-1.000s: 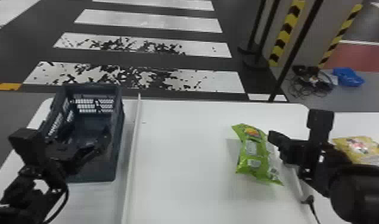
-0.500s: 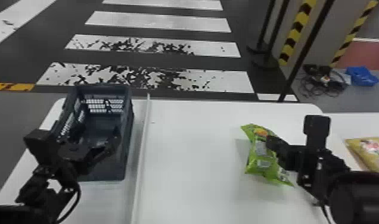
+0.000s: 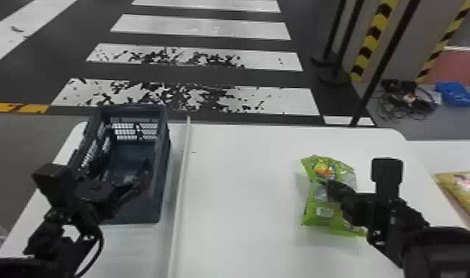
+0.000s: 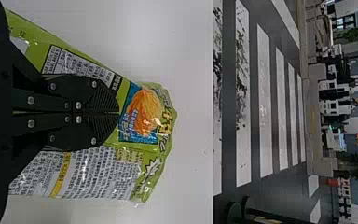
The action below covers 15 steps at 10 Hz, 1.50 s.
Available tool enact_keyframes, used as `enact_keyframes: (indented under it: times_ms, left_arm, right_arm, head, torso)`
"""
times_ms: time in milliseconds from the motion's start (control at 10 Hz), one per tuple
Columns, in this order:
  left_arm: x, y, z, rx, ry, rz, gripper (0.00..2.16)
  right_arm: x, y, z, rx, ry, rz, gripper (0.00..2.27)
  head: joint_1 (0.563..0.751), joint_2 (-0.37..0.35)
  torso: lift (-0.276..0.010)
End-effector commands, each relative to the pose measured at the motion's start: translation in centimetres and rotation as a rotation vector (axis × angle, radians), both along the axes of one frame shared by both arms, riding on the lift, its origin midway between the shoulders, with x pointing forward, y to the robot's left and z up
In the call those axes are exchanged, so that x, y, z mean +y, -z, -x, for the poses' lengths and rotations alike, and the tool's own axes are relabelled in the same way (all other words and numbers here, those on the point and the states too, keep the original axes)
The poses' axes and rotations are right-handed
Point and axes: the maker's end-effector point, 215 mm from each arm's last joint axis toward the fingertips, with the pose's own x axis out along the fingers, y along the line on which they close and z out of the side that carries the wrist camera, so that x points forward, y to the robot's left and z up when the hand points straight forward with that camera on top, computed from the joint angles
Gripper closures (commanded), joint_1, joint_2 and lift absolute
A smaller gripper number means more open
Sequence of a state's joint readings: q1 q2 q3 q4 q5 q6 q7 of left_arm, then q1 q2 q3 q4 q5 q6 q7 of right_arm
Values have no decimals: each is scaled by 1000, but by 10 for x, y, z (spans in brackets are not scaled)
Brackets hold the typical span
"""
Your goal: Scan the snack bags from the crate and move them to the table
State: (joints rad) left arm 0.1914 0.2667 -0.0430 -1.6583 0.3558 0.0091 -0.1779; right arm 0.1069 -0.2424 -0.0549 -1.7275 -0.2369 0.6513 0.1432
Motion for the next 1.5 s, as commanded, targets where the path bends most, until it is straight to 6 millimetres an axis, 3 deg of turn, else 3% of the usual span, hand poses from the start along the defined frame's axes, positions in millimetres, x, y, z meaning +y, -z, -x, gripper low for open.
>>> enact_keyframes:
  times_ms: [0,300,600,800,1000,1400]
  left_arm:
    - [-1,-1,0,-3,2,2,33]
    - [-3,1,0,3,3,2,33]
    - [-6,3,1,5,4,-1,33]
    - [-7,4,1,5,6,0,33]
    - [-8,6,4,7,5,-7,33]
    - [-5,9,5,14,-1,-10,33]
  right_arm:
    - [2,7,7,7,-14,10,2243]
    - [14,26,29,21,-69,26,2243]
    - [23,30,49,31,-139,62,2243]
    - [28,-2,41,-12,-148,63,2243]
    - [54,-37,40,-48,-184,46,2243]
    - [101,-38,64,-39,-223,-34,2243]
  head:
    - [695,-53]
    - [695,-47]
    - [695,-37]
    - [695,-34]
    - [695,-30]
    - [695,21]
  torso:
    - [-95]
    - [-95]
    - [-95]
    - [-95]
    - [-95]
    - [-95]
